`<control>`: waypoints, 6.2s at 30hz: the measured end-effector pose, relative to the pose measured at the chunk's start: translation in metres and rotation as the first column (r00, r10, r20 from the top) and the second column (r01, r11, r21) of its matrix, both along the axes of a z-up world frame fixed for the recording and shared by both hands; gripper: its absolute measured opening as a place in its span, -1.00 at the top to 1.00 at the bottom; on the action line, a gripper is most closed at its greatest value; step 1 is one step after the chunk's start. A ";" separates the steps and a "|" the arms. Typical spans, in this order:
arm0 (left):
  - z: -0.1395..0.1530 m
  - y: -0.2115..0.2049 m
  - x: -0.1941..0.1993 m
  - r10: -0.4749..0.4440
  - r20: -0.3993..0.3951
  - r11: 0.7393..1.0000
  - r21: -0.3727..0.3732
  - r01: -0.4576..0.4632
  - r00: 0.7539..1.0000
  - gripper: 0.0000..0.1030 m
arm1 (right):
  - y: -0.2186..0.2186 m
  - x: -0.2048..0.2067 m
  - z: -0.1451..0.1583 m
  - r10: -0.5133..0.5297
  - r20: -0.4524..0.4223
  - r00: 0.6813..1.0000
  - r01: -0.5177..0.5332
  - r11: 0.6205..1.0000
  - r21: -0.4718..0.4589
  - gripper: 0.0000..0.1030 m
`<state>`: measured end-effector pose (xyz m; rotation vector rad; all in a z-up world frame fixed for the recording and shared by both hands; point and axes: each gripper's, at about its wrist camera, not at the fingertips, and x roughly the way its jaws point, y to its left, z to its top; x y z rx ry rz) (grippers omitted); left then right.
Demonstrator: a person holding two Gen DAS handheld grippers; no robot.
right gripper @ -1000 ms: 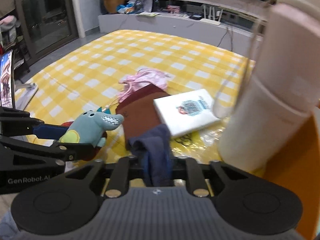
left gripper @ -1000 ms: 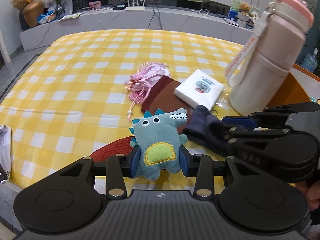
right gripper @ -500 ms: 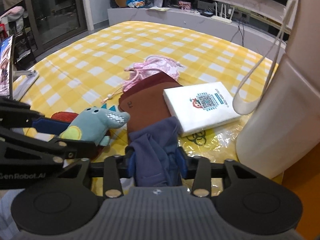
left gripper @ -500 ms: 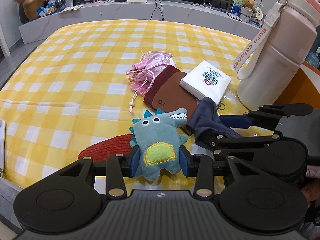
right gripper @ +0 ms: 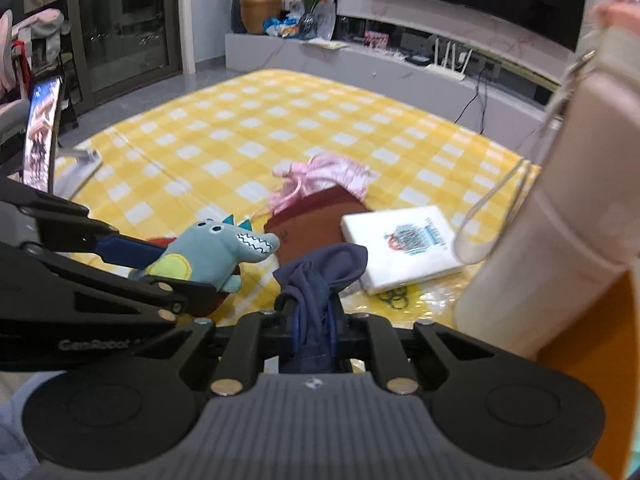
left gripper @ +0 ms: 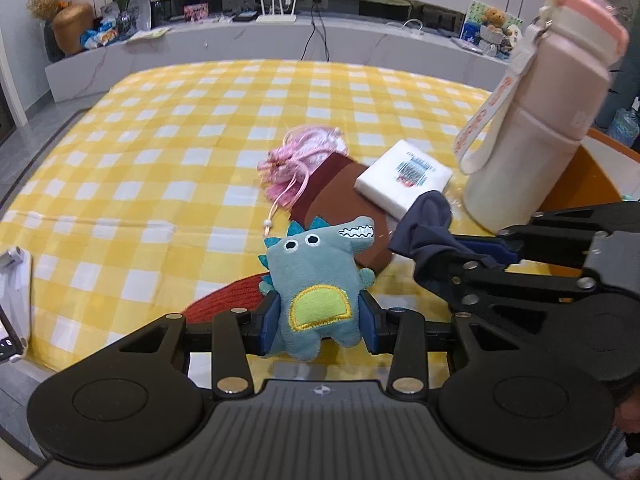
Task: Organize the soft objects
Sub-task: 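Carry the dinosaur and navy cloth over the open box with both grippers, then open both grippers to drop the dinosaur and navy cloth into the box, then withdraw both grippers from the box back toward the pile, then grasp the brown pouch with the left gripper while the right gripper reaches the white box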
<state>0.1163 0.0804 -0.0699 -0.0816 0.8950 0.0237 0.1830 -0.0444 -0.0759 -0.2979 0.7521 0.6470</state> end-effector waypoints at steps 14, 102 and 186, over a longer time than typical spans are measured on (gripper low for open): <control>0.052 -0.047 -0.027 -0.142 0.125 0.990 0.022 0.140 0.982 0.11 | -0.077 -0.048 0.063 -0.122 0.032 0.992 0.116 0.982 0.148 0.79; 0.073 -0.261 0.043 -0.588 0.216 0.778 -0.112 0.618 0.780 -0.55 | -0.308 -0.039 0.097 -0.517 0.131 0.846 0.533 0.829 -0.169 -0.86; -0.034 0.010 0.071 -0.045 0.077 0.998 -0.039 0.048 0.996 0.91 | 0.024 0.052 -0.045 -0.138 0.071 0.988 0.141 0.990 -0.031 0.80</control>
